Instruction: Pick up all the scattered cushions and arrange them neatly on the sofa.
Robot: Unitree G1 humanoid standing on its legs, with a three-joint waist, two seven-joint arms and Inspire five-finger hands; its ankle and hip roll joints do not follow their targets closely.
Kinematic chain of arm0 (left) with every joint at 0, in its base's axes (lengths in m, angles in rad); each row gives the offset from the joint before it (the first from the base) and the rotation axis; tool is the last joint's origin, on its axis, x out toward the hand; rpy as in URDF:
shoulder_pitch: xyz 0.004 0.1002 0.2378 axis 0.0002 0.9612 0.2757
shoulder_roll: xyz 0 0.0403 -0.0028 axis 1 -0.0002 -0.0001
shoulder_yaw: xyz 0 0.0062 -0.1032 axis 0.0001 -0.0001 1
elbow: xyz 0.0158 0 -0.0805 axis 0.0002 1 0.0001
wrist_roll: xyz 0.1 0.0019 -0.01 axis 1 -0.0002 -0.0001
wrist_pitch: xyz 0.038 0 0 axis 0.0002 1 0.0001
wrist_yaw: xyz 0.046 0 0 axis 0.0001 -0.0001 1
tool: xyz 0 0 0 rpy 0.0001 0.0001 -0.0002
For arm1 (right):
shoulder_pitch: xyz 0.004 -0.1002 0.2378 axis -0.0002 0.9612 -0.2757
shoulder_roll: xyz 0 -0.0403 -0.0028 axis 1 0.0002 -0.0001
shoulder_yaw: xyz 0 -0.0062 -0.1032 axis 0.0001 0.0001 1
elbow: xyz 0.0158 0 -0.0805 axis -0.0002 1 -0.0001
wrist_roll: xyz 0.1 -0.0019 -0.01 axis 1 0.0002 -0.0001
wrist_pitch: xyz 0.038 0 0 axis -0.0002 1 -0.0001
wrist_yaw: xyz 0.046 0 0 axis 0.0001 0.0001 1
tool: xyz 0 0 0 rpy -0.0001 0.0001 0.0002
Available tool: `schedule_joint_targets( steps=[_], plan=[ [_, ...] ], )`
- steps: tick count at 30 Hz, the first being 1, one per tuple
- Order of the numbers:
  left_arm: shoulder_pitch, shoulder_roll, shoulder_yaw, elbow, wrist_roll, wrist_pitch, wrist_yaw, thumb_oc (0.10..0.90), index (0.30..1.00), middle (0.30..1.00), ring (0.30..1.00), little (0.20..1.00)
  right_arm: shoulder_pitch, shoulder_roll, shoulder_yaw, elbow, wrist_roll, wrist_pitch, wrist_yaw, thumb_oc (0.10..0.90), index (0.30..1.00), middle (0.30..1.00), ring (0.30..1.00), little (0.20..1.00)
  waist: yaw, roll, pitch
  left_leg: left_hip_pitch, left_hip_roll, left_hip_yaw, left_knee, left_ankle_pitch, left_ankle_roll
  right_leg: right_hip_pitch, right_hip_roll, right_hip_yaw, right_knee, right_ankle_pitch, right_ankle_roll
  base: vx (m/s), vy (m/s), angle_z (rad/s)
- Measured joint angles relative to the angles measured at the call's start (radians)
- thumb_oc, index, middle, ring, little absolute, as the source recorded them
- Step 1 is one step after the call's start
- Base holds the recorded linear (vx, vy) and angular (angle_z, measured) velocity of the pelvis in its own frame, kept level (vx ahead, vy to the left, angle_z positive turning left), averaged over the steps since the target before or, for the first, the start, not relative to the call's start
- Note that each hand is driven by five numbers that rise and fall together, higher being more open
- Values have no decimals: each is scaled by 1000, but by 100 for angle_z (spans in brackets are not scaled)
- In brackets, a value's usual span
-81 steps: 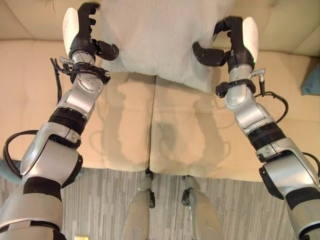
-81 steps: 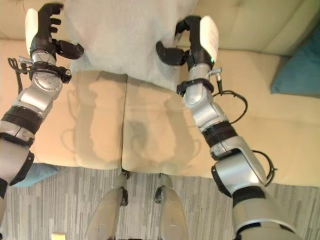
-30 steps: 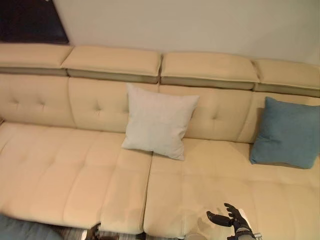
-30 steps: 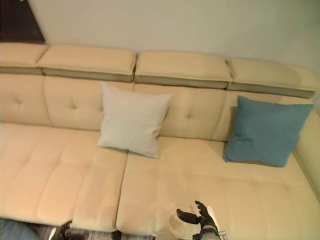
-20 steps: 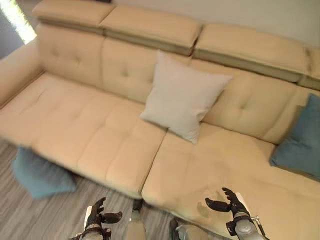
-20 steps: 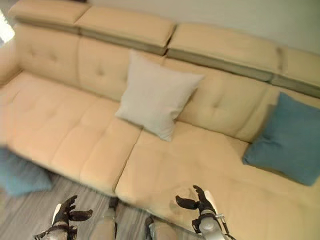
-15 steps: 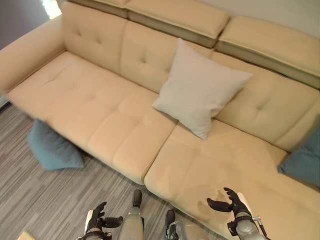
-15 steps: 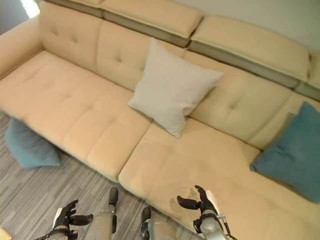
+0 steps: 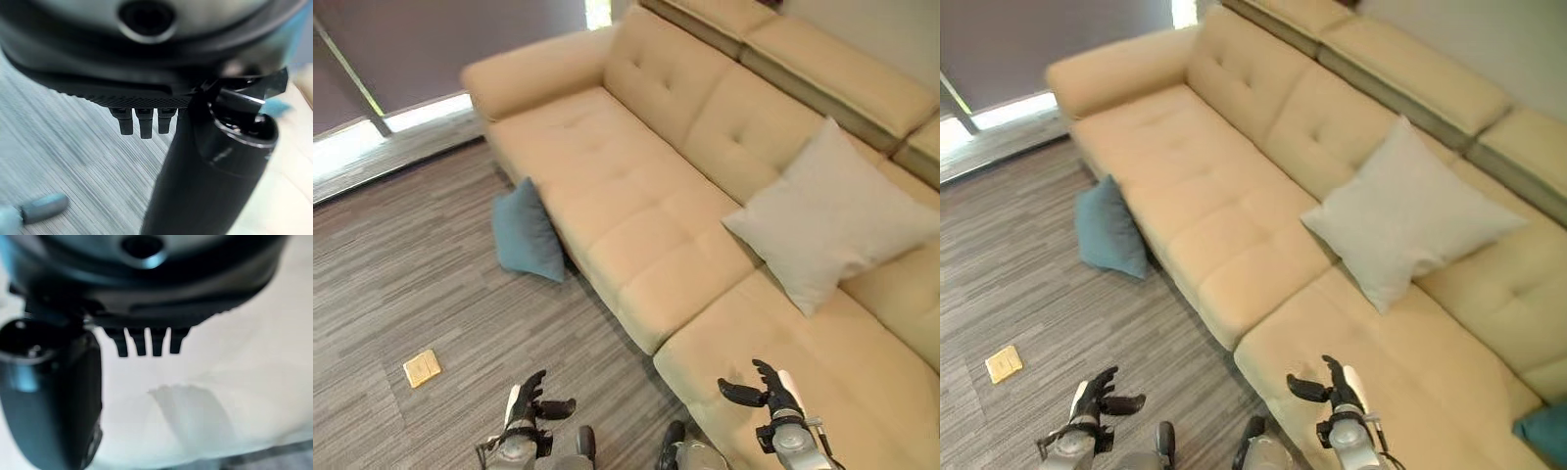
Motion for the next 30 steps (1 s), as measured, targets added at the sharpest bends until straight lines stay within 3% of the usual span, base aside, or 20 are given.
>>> schedule_joint_targets(
  steps=[1, 2, 4, 6, 7, 8, 10, 12, 17, 20, 22, 24, 25, 27, 28, 30],
  plan=[
    [-4, 4, 7, 8, 0, 0, 0, 800, 900, 900, 900, 900, 13, 1, 9, 5, 0, 1, -1, 800, 900, 900, 900, 900, -4, -1, 0, -3, -9, -41, 9, 0, 6, 5, -7, 27, 30, -3, -3, 13, 70, 152],
    [-8, 29, 6, -4, -1, 0, 2, 800, 900, 900, 900, 900, 33, 11, 24, 14, -1, 5, 6, 800, 900, 900, 900, 900, -5, -1, -4, 3, -7, -98, 1, 25, 19, -34, -2, 96, 94, -61, 19, 23, 73, 135],
    [1, 64, 9, -7, -5, 3, 2, 800, 900, 900, 900, 900, 20, 22, 54, 10, -1, -1, 10, 800, 900, 900, 900, 900, -8, -19, -7, -18, -2, -132, -7, 37, 20, -80, 63, 206, 73, -87, 44, 46, 35, 88],
    [7, 105, 12, -3, -18, 14, 5, 800, 900, 900, 900, 900, -18, 43, 50, 10, 2, -2, 12, 800, 900, 900, 900, 900, 7, -49, -6, -28, -15, -176, -17, 40, 26, -133, 123, 227, 35, -80, 28, 95, -12, 70],
    [5, 113, 12, 0, -19, 15, 4, 800, 900, 900, 900, 900, -21, 42, 51, 13, 6, -2, 11, 800, 900, 900, 900, 900, -7, -54, -8, -37, -25, -219, -14, 46, 18, -114, 158, 237, -25, -34, -21, 84, -52, 106],
    [-2, 108, 7, 5, -20, 15, 3, 800, 900, 900, 900, 900, -16, 40, 51, 17, 9, 0, 9, 800, 900, 900, 900, 900, -14, -52, -7, -41, -30, -252, -9, 50, 10, -92, 171, 251, -56, 0, -23, 100, -69, 108],
    [0, 96, -1, 3, -22, 15, 0, 800, 900, 900, 900, 900, -18, 44, 53, 21, 12, 1, 12, 800, 900, 900, 900, 900, 17, -53, -5, -61, -15, -273, -6, 56, -9, -68, 192, 233, -99, 27, -36, 111, -80, 46],
    [-6, 80, -6, 4, -25, 18, -1, 800, 900, 900, 900, 900, -23, 42, 51, 19, 13, -1, 11, 800, 900, 900, 900, 900, -1, -55, -2, -88, -15, -323, 8, 55, -20, -62, 194, 191, -108, 24, -36, 116, -81, 60],
    [-6, 54, -8, 10, -28, 19, -2, 800, 900, 900, 900, 900, -33, 42, 52, 16, 18, -2, 11, 800, 900, 900, 900, 900, -10, -58, 5, -96, -2, -363, -5, 43, -34, -35, 213, 152, -132, 18, -41, 228, -116, 39],
    [-9, 52, -5, 0, -28, 20, -2, 800, 900, 900, 900, 900, -9, 41, 53, -8, 18, -2, 12, 800, 900, 900, 900, 900, -20, -60, 6, -111, -1, -354, 13, 25, -21, -29, 236, 200, -131, -7, -60, 189, -64, 41],
    [-8, 50, -5, -13, -29, 21, -2, 800, 900, 900, 900, 900, 3, 39, 54, -25, 18, -2, 12, 800, 900, 900, 900, 900, -39, -53, 9, -151, 38, -222, 56, 9, -13, -16, 230, 157, -139, -5, -84, 110, 20, 70],
    [-18, 47, -6, -15, -30, 19, -3, 800, 900, 900, 900, 900, -3, 28, 56, -20, 18, 2, 12, 800, 900, 900, 900, 900, -33, -46, 18, -182, 60, -159, 99, 28, -57, -14, 224, 133, -135, -21, -87, 157, 45, 51],
    [-22, 47, -5, -12, -30, 20, -3, 800, 900, 900, 900, 900, -8, 26, 55, -21, 18, 2, 12, 800, 900, 900, 900, 900, -34, -46, 18, -193, 57, -129, 107, 28, -57, -13, 223, 126, -139, -20, -86, 214, 55, 33],
    [-32, 61, -2, -13, -28, 20, -3, 800, 900, 900, 900, 900, -33, 27, 71, -21, 18, 2, 11, 800, 900, 900, 900, 900, -26, -64, 32, -239, 43, -94, 186, 36, -76, 7, 199, 116, -164, -28, -98, 238, 108, 37],
    [-46, 69, -2, -13, -28, 21, -3, 800, 900, 900, 900, 900, -44, 30, 75, -21, 17, 2, 12, 800, 900, 900, 900, 900, -22, -87, 47, -268, 30, -74, 239, 13, -92, 31, 186, 116, -195, -23, -106, 258, 152, 24],
    [-40, 78, -1, -13, -27, 22, -3, 800, 900, 900, 900, 900, -38, 33, 76, -28, 16, 1, 12, 800, 900, 900, 900, 900, -2, -101, 59, -268, 53, -25, 142, 18, -82, 89, 187, 125, -257, -15, -101, 283, 173, 12]
  ],
)
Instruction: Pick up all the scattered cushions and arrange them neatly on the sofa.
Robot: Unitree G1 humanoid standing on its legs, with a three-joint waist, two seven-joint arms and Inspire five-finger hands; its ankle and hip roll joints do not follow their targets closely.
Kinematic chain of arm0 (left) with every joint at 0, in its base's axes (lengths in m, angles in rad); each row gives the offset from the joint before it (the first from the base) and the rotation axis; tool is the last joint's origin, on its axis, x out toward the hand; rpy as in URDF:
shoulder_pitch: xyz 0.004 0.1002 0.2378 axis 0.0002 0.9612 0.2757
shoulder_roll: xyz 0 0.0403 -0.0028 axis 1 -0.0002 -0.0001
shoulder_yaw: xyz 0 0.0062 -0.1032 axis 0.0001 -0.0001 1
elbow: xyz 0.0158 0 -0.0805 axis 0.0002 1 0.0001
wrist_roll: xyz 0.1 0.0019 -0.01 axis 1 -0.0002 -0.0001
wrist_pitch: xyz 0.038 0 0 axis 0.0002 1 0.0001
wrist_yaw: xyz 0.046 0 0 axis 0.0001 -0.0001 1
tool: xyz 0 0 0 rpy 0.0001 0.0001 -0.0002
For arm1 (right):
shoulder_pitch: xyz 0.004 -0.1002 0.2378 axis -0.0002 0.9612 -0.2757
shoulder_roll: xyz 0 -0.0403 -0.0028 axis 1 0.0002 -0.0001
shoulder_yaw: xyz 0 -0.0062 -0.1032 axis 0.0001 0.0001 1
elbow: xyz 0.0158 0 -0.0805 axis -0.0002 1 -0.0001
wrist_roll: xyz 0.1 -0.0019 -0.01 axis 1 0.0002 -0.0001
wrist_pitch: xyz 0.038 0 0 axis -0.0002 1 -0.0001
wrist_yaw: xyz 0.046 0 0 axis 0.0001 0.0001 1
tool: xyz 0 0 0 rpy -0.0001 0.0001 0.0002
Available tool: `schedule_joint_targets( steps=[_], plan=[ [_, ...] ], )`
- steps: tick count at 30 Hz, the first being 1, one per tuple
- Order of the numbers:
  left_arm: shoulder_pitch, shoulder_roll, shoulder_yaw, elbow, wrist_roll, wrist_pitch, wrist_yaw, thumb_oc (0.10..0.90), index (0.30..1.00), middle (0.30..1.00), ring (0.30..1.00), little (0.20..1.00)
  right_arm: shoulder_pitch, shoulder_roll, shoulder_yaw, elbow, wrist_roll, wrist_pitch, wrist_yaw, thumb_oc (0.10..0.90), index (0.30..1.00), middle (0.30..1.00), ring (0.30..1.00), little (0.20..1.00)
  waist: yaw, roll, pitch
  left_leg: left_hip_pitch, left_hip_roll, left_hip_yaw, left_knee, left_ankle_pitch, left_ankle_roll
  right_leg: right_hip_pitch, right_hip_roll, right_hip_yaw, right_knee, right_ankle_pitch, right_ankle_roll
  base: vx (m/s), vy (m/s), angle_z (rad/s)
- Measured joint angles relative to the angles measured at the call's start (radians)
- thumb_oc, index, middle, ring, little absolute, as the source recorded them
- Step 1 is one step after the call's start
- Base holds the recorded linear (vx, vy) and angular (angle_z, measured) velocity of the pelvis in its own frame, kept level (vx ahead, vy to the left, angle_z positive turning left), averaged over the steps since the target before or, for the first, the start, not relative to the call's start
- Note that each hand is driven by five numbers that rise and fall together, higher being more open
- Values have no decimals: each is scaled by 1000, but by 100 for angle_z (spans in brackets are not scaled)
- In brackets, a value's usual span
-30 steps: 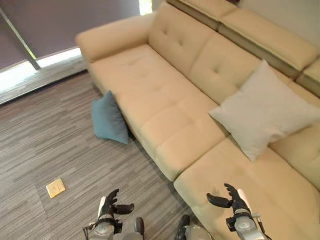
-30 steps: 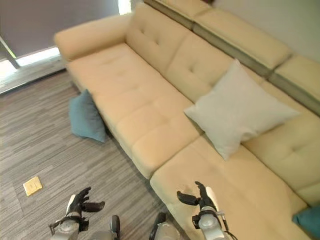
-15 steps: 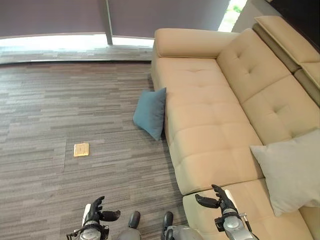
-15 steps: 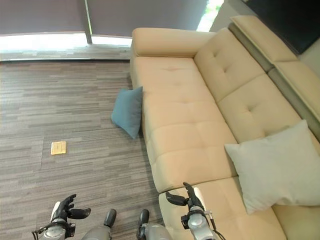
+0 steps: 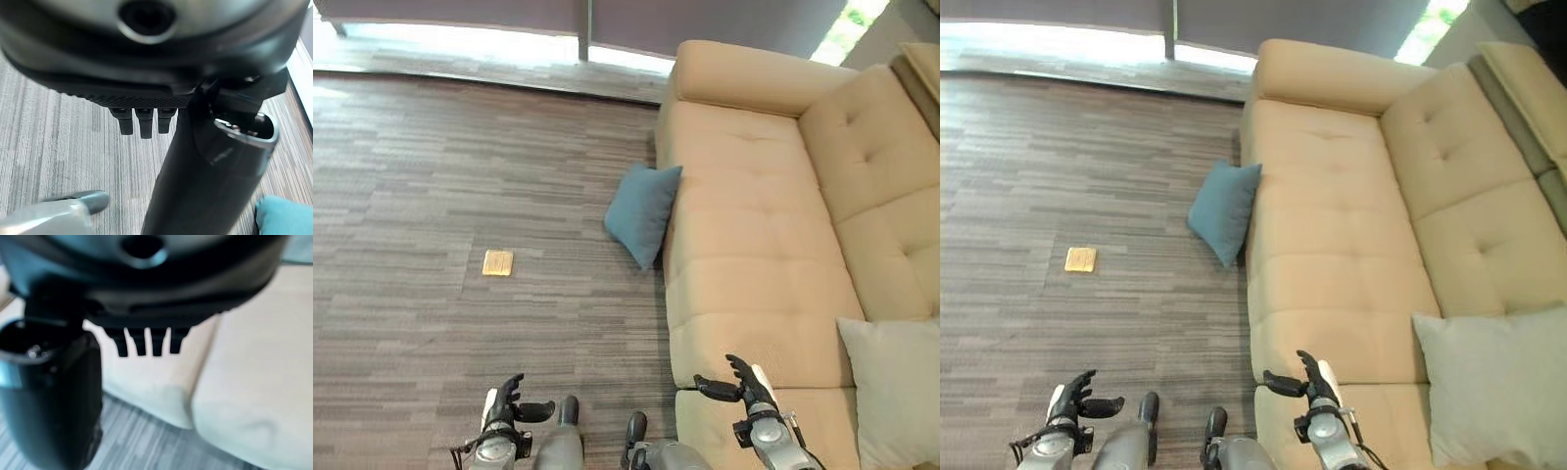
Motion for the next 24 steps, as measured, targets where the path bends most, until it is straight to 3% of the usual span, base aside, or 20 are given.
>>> schedule_joint_targets(
  steps=[1, 2, 3, 4, 5, 7, 8, 10, 12, 15, 16, 17, 18, 20, 21, 22, 23, 24],
  plan=[
    [21, -3, -1, 3, 5, 4, -1, 800, 900, 900, 900, 900, -5, -2, -1, 6, -9, -1, 0, 800, 900, 900, 900, 900, -2, 21, -2, 7, 23, 2, -31, 0, 0, 27, 7, -3, 10, -23, 30, 299, 209, -8],
    [42, -10, -2, 2, 10, 4, -1, 800, 900, 900, 900, 900, 4, -9, 0, 4, -10, -3, 0, 800, 900, 900, 900, 900, -6, 47, -15, 21, 41, 1, -55, 36, 6, 40, 20, 2, 29, -38, 47, 266, 209, -15],
    [43, -6, -2, 10, 15, 5, -3, 800, 900, 900, 900, 900, 1, -3, 4, 6, -15, 1, -1, 800, 900, 900, 900, 900, -2, 40, -16, 32, 30, 13, -48, 73, 39, 45, 4, 10, 50, -60, 63, 233, 226, -19],
    [47, -1, 1, 22, 20, 6, -3, 800, 900, 900, 900, 900, 6, -1, 29, 9, -18, 7, 1, 800, 900, 900, 900, 900, 0, 20, -29, 47, 15, 31, -53, 58, 57, 37, -23, 22, 85, -80, 77, 209, 233, -29],
    [50, 0, 12, 42, 21, 15, -3, 800, 900, 900, 900, 900, 20, 3, 66, 8, -39, 7, 10, 800, 900, 900, 900, 900, -11, 1, -40, 94, -22, 59, -81, 48, 91, 8, -73, 49, 201, -97, 107, 211, 239, -26],
    [61, 0, 14, 45, 22, 20, -3, 800, 900, 900, 900, 900, 19, 12, 81, 3, -48, 11, 14, 800, 900, 900, 900, 900, -23, 10, -43, 151, -36, 74, -108, 58, 110, -43, -109, 72, 376, -111, 121, 203, 204, -15],
    [56, 13, 18, 42, 30, 17, 1, 800, 900, 900, 900, 900, 27, 22, 96, 2, -51, 10, 16, 800, 900, 900, 900, 900, -35, 12, -46, 184, -49, 77, -107, 32, 133, -76, -127, 97, 471, -118, 138, 233, 173, -5],
    [35, 28, 28, 45, 32, 16, 4, 800, 900, 900, 900, 900, 27, 39, 99, 2, -52, 9, 24, 800, 900, 900, 900, 900, -36, 14, -45, 221, -62, 75, -115, 8, 154, -122, -130, 103, 544, -128, 143, 262, 134, -6],
    [15, 27, 48, 45, 32, 15, 7, 800, 900, 900, 900, 900, 23, 43, 100, 1, -52, 6, 34, 800, 900, 900, 900, 900, -45, 37, -44, 276, -61, 71, -155, -4, 170, -172, -85, 106, 518, -128, 142, 237, 72, -7],
    [12, 33, 46, 49, 33, 10, 6, 800, 900, 900, 900, 900, 19, 41, 99, 2, -52, 5, 34, 800, 900, 900, 900, 900, -62, 47, -51, 321, -62, 76, -187, 2, 165, -224, -51, 97, 442, -117, 136, 325, 34, 3],
    [-7, 28, 49, 68, 31, 11, 7, 800, 900, 900, 900, 900, 20, 40, 100, 2, -52, 5, 35, 800, 900, 900, 900, 900, -77, 51, -50, 338, -66, 66, -191, -36, 170, -277, -17, 87, 360, -95, 122, 310, 24, -7],
    [-17, 27, 51, 92, 28, 12, 7, 800, 900, 900, 900, 900, 19, 40, 105, 2, -51, 5, 36, 800, 900, 900, 900, 900, -84, 50, -53, 341, -65, 66, -191, -36, 162, -299, -2, 91, 309, -75, 122, 314, 33, 9],
    [-18, 27, 47, 115, 27, 13, 4, 800, 900, 900, 900, 900, 27, 40, 106, 2, -51, 8, 41, 800, 900, 900, 900, 900, -104, 39, -59, 360, -73, 63, -198, -30, 147, -327, 11, 84, 208, -15, 136, 295, 9, 20],
    [-14, 15, 48, 125, 26, 11, 6, 800, 900, 900, 900, 900, 35, 38, 106, 9, -51, 14, 43, 800, 900, 900, 900, 900, -117, 18, -71, 382, -89, 54, -209, -46, 138, -354, 13, 69, 154, 38, 131, 324, -28, 30],
    [6, -1, 47, 114, 26, 10, 5, 800, 900, 900, 900, 900, 59, 36, 105, 9, -51, 17, 42, 800, 900, 900, 900, 900, -112, 23, -74, 407, -92, 38, -212, -75, 129, -346, 13, 72, 160, 63, 107, 231, -33, 30],
    [25, -6, 44, 99, 26, 5, 5, 800, 900, 900, 900, 900, 74, 37, 106, 9, -51, 19, 42, 800, 900, 900, 900, 900, -109, 8, -91, 418, -95, 29, -208, -85, 123, -327, 13, 74, 154, 66, 104, 333, -47, 35],
    [67, -15, 35, 71, 26, -4, 3, 800, 900, 900, 900, 900, 95, 36, 105, 13, -52, 20, 44, 800, 900, 900, 900, 900, -107, 10, -111, 434, -86, 7, -199, -113, 108, -308, 23, 72, 140, 124, 58, 265, -43, 34],
    [82, -23, 36, 69, 26, -6, 1, 800, 900, 900, 900, 900, 100, 33, 103, 14, -52, 20, 44, 800, 900, 900, 900, 900, -110, 22, -115, 438, -70, -6, -184, -131, 93, -297, 35, 59, 141, 138, 41, 347, -64, 39]
  ],
)
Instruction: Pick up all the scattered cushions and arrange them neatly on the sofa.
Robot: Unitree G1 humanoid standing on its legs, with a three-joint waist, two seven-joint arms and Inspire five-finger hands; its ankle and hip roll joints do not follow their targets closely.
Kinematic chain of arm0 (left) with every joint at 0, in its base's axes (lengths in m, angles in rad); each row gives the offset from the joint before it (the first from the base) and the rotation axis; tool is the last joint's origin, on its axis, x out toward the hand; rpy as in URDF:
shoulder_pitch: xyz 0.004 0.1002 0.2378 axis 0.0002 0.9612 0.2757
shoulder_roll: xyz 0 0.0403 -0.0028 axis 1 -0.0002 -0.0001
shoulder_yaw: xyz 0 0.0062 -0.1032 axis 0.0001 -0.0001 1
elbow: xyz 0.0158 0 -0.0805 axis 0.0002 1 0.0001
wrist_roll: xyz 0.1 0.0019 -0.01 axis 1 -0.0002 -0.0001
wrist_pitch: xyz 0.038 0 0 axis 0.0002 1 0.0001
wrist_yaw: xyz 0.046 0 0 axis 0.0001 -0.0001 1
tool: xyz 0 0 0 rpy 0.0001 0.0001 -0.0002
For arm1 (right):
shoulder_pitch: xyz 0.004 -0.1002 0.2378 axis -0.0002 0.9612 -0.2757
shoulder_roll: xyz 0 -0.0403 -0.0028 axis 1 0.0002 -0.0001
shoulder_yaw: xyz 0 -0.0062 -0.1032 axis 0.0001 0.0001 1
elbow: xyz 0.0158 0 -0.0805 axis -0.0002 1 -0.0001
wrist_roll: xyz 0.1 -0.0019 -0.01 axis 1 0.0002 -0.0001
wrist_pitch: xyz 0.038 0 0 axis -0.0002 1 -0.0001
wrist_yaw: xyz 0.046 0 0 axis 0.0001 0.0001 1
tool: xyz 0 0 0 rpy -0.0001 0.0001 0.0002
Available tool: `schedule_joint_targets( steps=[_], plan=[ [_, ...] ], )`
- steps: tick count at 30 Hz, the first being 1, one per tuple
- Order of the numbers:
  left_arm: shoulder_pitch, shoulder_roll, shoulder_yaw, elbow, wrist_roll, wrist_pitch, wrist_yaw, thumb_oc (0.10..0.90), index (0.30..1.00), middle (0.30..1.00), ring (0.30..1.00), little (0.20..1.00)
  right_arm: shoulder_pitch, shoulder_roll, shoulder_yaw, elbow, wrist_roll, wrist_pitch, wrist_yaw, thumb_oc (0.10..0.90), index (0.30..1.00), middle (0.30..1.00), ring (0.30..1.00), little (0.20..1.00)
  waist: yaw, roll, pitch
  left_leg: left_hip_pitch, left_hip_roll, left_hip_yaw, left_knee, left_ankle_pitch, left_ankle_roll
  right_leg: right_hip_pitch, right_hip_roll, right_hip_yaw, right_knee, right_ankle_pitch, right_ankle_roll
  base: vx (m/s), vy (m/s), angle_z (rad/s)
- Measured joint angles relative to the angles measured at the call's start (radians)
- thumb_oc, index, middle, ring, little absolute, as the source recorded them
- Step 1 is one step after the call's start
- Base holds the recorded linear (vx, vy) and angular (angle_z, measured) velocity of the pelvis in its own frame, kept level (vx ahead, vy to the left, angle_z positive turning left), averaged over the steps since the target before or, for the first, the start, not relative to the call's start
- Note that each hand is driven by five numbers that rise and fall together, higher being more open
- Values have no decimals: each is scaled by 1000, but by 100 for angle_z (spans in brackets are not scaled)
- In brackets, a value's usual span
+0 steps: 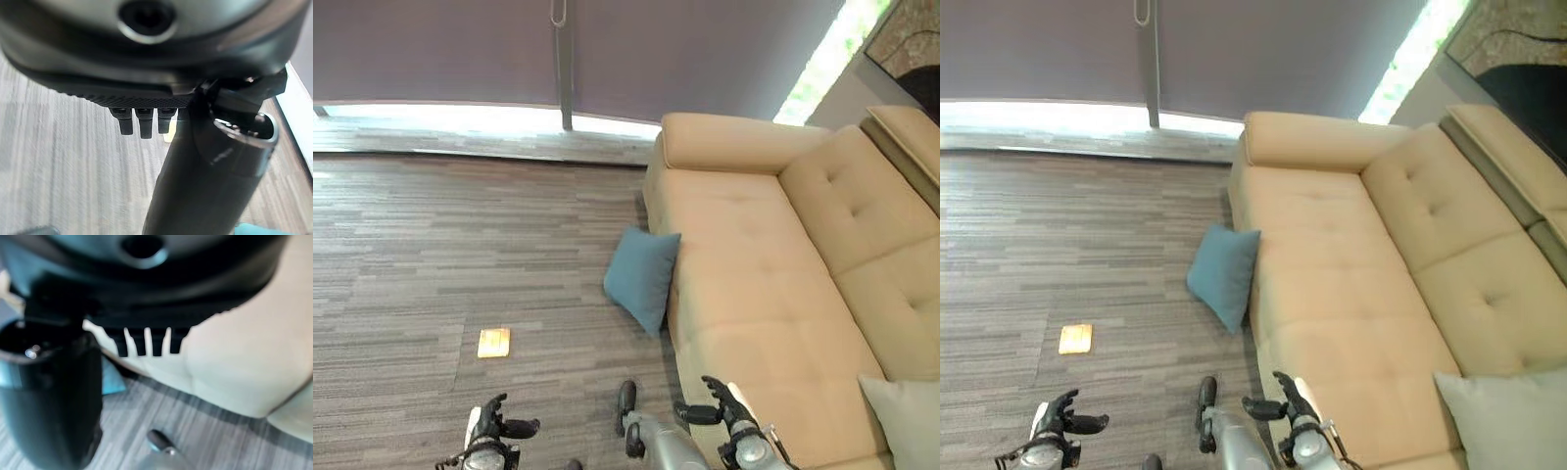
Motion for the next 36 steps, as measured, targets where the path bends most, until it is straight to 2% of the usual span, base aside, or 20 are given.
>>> schedule_joint_targets(
  steps=[1, 2, 3, 5, 8, 9, 11, 12, 13, 14, 16, 20, 21, 23, 24, 26, 29, 30, 33, 36],
  plan=[
    [8, -4, 1, 4, 0, 2, 0, 800, 900, 900, 900, 900, 1, -1, -5, 4, 0, 0, 0, 800, 900, 900, 900, 900, 0, 10, -2, 4, 14, -6, 19, -17, -15, 10, 10, -12, -2, 0, -3, 230, -57, 29],
    [31, -5, 3, 4, 0, 4, 0, 800, 900, 900, 900, 900, -9, 1, -8, 18, 0, 1, 0, 800, 900, 900, 900, 900, 11, 18, -2, -22, 34, -7, 114, -46, -56, 46, 33, -25, -28, -4, -10, 213, -57, 13],
    [35, -3, 3, 4, 0, 6, 0, 800, 900, 900, 900, 900, -8, 0, -9, 22, 0, 0, 0, 800, 900, 900, 900, 900, 20, 11, -6, -55, 35, -2, 195, -54, -70, 67, 36, -23, -54, 10, -28, 183, -43, 7],
    [45, -8, 2, 2, 0, 5, -16, 800, 900, 900, 900, 900, -6, -22, -11, 23, 0, -3, -1, 800, 900, 900, 900, 900, 47, 2, -4, -189, 42, 12, 517, -61, -114, 139, 42, -17, -127, 26, -81, 106, -23, -3],
    [65, -14, 3, 2, 0, 3, -21, 800, 900, 900, 900, 900, -45, -49, -16, 23, 1, -7, -4, 800, 900, 900, 900, 900, 58, 16, -5, -305, 95, 32, 609, -61, -117, 190, 78, -19, -180, 11, -130, 196, 0, -3],
    [48, -6, 4, 0, 0, 0, -23, 800, 900, 900, 900, 900, -51, -49, -20, 23, 1, -7, -4, 800, 900, 900, 900, 900, 63, 9, 1, -338, 99, 45, 596, -65, -109, 201, 78, -18, -197, 11, -130, 220, 62, 13],
    [22, 16, 5, -14, 1, -4, -32, 800, 900, 900, 900, 900, -62, -45, -20, 24, 1, -8, -5, 800, 900, 900, 900, 900, 79, -28, 27, -381, 105, 65, 443, -58, -106, 227, 77, -25, -230, 15, -119, 262, 118, 13],
    [20, 25, 4, -26, 2, -3, -37, 800, 900, 900, 900, 900, -61, -38, -20, 27, 2, -8, -10, 800, 900, 900, 900, 900, 77, -41, 32, -379, 103, 72, 329, -32, -105, 246, 77, -38, -254, 4, -114, 257, 150, 24],
    [12, 26, -1, -29, 14, -6, -43, 800, 900, 900, 900, 900, -61, -36, -18, 39, 2, -8, -12, 800, 900, 900, 900, 900, 80, -47, 36, -381, 95, 75, 130, 47, -127, 253, 81, -50, -265, -26, -66, 286, 166, 20],
    [10, 21, 0, -29, 15, -8, -44, 800, 900, 900, 900, 900, -63, -36, -19, 40, 2, -9, -12, 800, 900, 900, 900, 900, 82, -49, 40, -386, 98, 64, 74, 87, -140, 255, 83, -50, -254, -30, -59, 377, 219, 14],
    [-4, 8, -2, -27, 19, -18, -44, 800, 900, 900, 900, 900, -60, -42, -21, 46, 4, -9, -15, 800, 900, 900, 900, 900, 95, -17, 58, -405, 104, 2, -11, 164, -167, 281, 122, -48, -263, -40, -71, 280, 166, -13],
    [-14, 7, 0, -7, 24, -14, -41, 800, 900, 900, 900, 900, -56, -36, -18, 64, 2, -19, -14, 800, 900, 900, 900, 900, 111, 3, 72, -400, 93, -10, 65, 189, -131, 329, 148, -42, -256, -54, -97, 234, 163, -22],
    [-11, 4, 0, 17, 34, -15, -39, 800, 900, 900, 900, 900, -38, -35, -20, 65, 1, -18, -14, 800, 900, 900, 900, 900, 107, 5, 70, -367, 76, -21, 65, 219, -79, 340, 144, -35, -226, -84, -83, 276, 214, -7],
    [-7, 3, 0, 19, 44, -13, -38, 800, 900, 900, 900, 900, -24, -33, -21, 67, 1, -18, -14, 800, 900, 900, 900, 900, 107, 3, 70, -348, 64, -17, 62, 247, -46, 348, 128, -31, -194, -104, -64, 308, 253, -11],
    [-11, -2, -1, 22, 49, -11, -37, 800, 900, 900, 900, 900, -19, -33, -20, 73, 1, -18, -14, 800, 900, 900, 900, 900, 104, 6, 73, -316, 60, 0, 53, 220, -11, 327, 110, -33, -111, -131, -29, 152, 150, -25],
    [-1, 0, -18, 31, 63, 0, -37, 800, 900, 900, 900, 900, -13, -29, -17, 49, 0, -21, -13, 800, 900, 900, 900, 900, 100, 26, 73, -245, 56, 17, 35, 196, 12, 234, 55, -31, 208, -208, 44, 228, 201, -17],
    [-1, 35, -32, 10, 65, 0, -31, 800, 900, 900, 900, 900, -5, -15, -16, 36, 0, -24, -11, 800, 900, 900, 900, 900, 107, -6, 59, -199, 5, 30, 51, 157, 48, 118, -51, -44, 509, -246, 65, 222, 112, 1],
    [-9, 44, -31, 8, 65, 0, -24, 800, 900, 900, 900, 900, 0, -12, -15, 25, 0, -24, -11, 800, 900, 900, 900, 900, 104, -9, 56, -189, -9, 22, 51, 136, 71, 93, -77, -39, 523, -270, 70, 334, 92, 0],
    [-25, 51, -31, 13, 65, 2, -14, 800, 900, 900, 900, 900, -35, 1, -14, 25, 0, -28, -10, 800, 900, 900, 900, 900, 102, -8, 63, -166, -7, 30, 47, 129, 66, 72, -96, -48, 381, -275, 75, 253, 29, -9],
    [-53, 59, -30, 61, 66, 8, -10, 800, 900, 900, 900, 900, -65, 10, 2, 25, 1, -37, -7, 800, 900, 900, 900, 900, 105, -10, 77, -125, -2, 70, 47, 96, 56, 22, -109, -113, 221, -236, 75, 220, 16, -31]
  ],
)
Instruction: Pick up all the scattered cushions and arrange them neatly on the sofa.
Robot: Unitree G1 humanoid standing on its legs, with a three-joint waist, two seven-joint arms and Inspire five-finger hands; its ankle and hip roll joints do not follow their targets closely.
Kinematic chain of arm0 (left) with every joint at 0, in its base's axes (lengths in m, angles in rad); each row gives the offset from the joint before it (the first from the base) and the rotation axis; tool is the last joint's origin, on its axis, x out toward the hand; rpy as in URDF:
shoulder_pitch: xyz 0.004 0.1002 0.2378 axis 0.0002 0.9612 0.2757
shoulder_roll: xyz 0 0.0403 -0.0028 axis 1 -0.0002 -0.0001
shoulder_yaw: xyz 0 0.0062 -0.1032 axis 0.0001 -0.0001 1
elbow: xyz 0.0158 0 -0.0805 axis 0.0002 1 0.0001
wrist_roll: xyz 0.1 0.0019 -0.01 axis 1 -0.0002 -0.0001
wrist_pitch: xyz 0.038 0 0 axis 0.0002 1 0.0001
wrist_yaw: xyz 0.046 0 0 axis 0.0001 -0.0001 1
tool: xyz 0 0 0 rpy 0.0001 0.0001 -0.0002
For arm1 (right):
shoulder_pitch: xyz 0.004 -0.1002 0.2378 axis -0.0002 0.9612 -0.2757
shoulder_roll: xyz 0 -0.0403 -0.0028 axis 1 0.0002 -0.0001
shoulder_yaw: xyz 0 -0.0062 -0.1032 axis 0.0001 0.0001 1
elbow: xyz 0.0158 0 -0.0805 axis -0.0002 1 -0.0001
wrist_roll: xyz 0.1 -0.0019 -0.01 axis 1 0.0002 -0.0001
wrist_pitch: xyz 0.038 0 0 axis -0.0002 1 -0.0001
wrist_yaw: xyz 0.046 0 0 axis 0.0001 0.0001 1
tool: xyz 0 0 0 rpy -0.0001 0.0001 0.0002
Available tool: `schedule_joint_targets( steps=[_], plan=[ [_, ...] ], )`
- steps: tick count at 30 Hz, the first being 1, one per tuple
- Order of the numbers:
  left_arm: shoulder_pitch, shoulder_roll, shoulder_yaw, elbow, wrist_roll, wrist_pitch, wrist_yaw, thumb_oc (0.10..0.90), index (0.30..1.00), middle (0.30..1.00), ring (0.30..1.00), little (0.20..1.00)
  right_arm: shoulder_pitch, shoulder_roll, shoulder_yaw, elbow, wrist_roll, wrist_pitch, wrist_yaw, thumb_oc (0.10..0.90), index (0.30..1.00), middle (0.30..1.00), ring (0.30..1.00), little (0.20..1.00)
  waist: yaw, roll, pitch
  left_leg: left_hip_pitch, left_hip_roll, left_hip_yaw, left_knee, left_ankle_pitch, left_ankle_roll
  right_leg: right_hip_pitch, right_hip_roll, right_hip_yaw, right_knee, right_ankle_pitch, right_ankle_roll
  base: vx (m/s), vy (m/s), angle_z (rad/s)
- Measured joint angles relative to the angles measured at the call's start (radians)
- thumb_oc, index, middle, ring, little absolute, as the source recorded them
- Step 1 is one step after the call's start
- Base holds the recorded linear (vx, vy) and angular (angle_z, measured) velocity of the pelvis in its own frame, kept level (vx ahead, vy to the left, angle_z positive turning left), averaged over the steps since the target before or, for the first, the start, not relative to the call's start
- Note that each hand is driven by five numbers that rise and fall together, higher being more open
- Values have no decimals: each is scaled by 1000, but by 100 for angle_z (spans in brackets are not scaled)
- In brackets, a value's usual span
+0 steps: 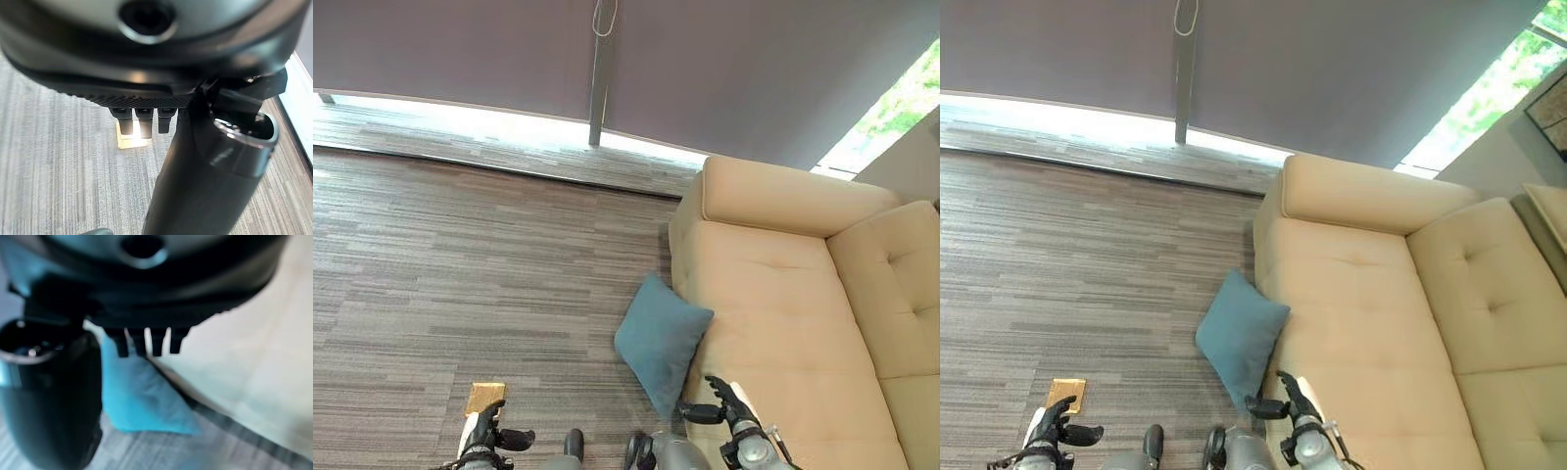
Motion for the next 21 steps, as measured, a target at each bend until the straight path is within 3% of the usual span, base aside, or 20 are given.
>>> schedule_joint_targets(
  steps=[1, 2, 4, 6, 7, 8, 9, 10, 12, 14, 17, 18, 21],
  plan=[
    [2, 0, -1, -1, 1, 0, 1, 800, 900, 900, 900, 900, -1, 1, 4, -2, 0, -1, 0, 800, 900, 900, 900, 900, -3, -2, 1, 7, -1, 12, 0, -8, -6, -14, -6, -18, -21, 23, 1, 224, -4, -32],
    [1, -3, -1, -1, 4, -2, 3, 800, 900, 900, 900, 900, -9, 1, 9, 1, 0, -3, 3, 800, 900, 900, 900, 900, -1, -15, 3, 29, -1, 28, 0, -28, -12, -36, -18, -100, -74, 66, 20, 246, -17, -26],
    [4, -15, -1, -3, 15, -2, 13, 800, 900, 900, 900, 900, 5, 3, 10, 2, 0, -1, 5, 800, 900, 900, 900, 900, -3, -30, 0, 52, -4, 29, 1, -48, -24, -37, -18, -103, -87, 99, 8, 247, -42, -6],
    [22, -39, -10, -18, 24, -1, 18, 800, 900, 900, 900, 900, 56, 4, 8, 3, 1, -1, 8, 800, 900, 900, 900, 900, -4, -50, -21, 88, 0, 13, 16, -100, -52, 24, 11, -60, -52, 101, -13, 401, -109, 12],
    [50, -46, -12, -18, 36, -1, 13, 800, 900, 900, 900, 900, 84, 6, 8, 10, 3, 3, 10, 800, 900, 900, 900, 900, -6, -47, -40, 85, 30, 1, 90, -139, -96, 87, 58, -47, -103, 114, -98, 328, -104, 9],
    [49, -40, -12, -12, 37, -1, 10, 800, 900, 900, 900, 900, 85, 7, 7, 10, 3, 2, 10, 800, 900, 900, 900, 900, -7, -52, -44, 66, 37, 0, 132, -144, -104, 94, 67, -51, -120, 129, -138, 281, -69, 4],
    [46, -51, -13, -12, 39, 0, 12, 800, 900, 900, 900, 900, 84, 6, 0, 11, 7, 2, 13, 800, 900, 900, 900, 900, -15, -62, -49, 42, 50, -5, 199, -154, -127, 106, 92, -40, -136, 104, -140, 130, 15, -5],
    [45, -36, -6, -11, 39, 3, 13, 800, 900, 900, 900, 900, 78, 11, -11, 17, 13, 1, 17, 800, 900, 900, 900, 900, -20, -55, -42, -48, 61, 2, 423, -174, -160, 143, 120, -3, -196, 116, -165, 84, 34, -29],
    [64, -42, -2, -9, 38, 3, 16, 800, 900, 900, 900, 900, 77, -1, -10, 21, 22, -1, 16, 800, 900, 900, 900, 900, -1, -58, -54, -113, 85, -14, 615, -153, -176, 210, 140, 36, -250, 141, -201, 74, 61, -68],
    [46, -37, -10, -13, 48, 7, 15, 800, 900, 900, 900, 900, 57, -17, -12, 27, 39, -3, 13, 800, 900, 900, 900, 900, -24, -40, -70, -192, 125, -23, 594, -163, -157, 237, 165, 53, -278, 138, -205, 148, 151, -39],
    [27, -33, -18, -11, 68, 9, 11, 800, 900, 900, 900, 900, 42, -12, -10, 37, 44, -2, 17, 800, 900, 900, 900, 900, -27, -58, -68, -179, 126, -42, 283, -148, -164, 274, 176, 101, -330, 159, -198, 158, 204, -50],
    [29, -34, -20, -11, 75, 9, 13, 800, 900, 900, 900, 900, 41, -13, -11, 38, 44, -2, 18, 800, 900, 900, 900, 900, -27, -57, -68, -162, 128, -45, 203, -128, -168, 280, 180, 118, -332, 159, -198, 95, 161, -58],
    [18, -28, -45, -3, 76, 9, 13, 800, 900, 900, 900, 900, 46, -13, -10, 40, 46, -2, 19, 800, 900, 900, 900, 900, -25, -49, -68, -151, 139, -156, 75, -41, -192, 325, 203, 176, -367, 161, -182, 62, 293, -64]
  ],
)
